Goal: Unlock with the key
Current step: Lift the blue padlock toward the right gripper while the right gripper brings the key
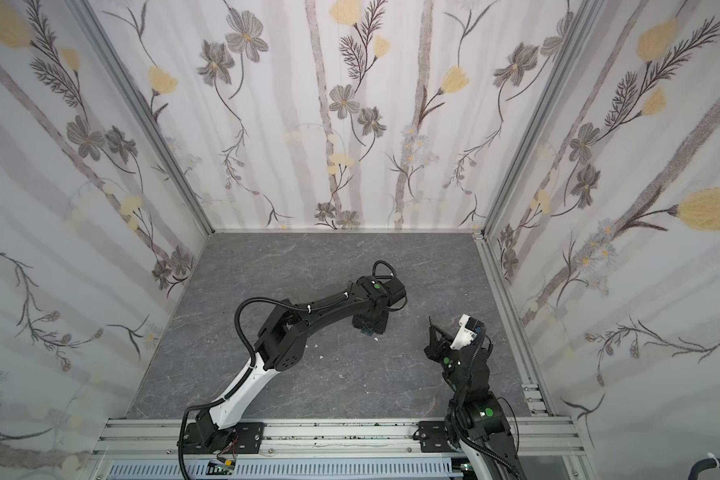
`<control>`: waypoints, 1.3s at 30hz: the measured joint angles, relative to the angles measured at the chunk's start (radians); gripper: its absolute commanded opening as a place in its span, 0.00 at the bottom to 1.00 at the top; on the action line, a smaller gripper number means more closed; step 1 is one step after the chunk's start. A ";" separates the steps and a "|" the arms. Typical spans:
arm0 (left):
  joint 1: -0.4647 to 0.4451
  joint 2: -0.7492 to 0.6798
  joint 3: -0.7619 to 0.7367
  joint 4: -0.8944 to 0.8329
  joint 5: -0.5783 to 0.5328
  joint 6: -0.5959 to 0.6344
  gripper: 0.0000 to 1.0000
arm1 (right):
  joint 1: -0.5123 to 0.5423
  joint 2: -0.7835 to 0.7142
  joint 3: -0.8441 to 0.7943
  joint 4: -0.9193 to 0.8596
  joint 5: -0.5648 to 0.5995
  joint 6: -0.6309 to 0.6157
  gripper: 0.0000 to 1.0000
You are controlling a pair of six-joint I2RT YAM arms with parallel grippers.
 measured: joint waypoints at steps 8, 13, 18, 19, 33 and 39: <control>0.011 -0.023 -0.047 0.054 0.038 0.012 0.23 | 0.000 0.033 -0.002 0.034 -0.033 0.007 0.00; 0.041 -0.106 -0.189 0.146 0.072 0.003 0.22 | -0.001 0.053 -0.021 0.087 -0.089 -0.001 0.00; 0.083 -0.250 -0.390 0.200 0.082 -0.047 0.22 | 0.006 0.101 -0.047 0.169 -0.179 -0.025 0.00; 0.092 -0.286 -0.428 0.212 0.083 -0.057 0.22 | 0.011 0.113 -0.049 0.186 -0.192 -0.030 0.00; 0.164 -0.638 -0.711 0.293 0.091 -0.123 0.22 | 0.289 0.365 -0.057 0.536 -0.188 -0.065 0.00; 0.178 -0.702 -0.719 0.295 0.093 -0.124 0.22 | 0.391 0.513 -0.048 0.664 -0.142 -0.072 0.00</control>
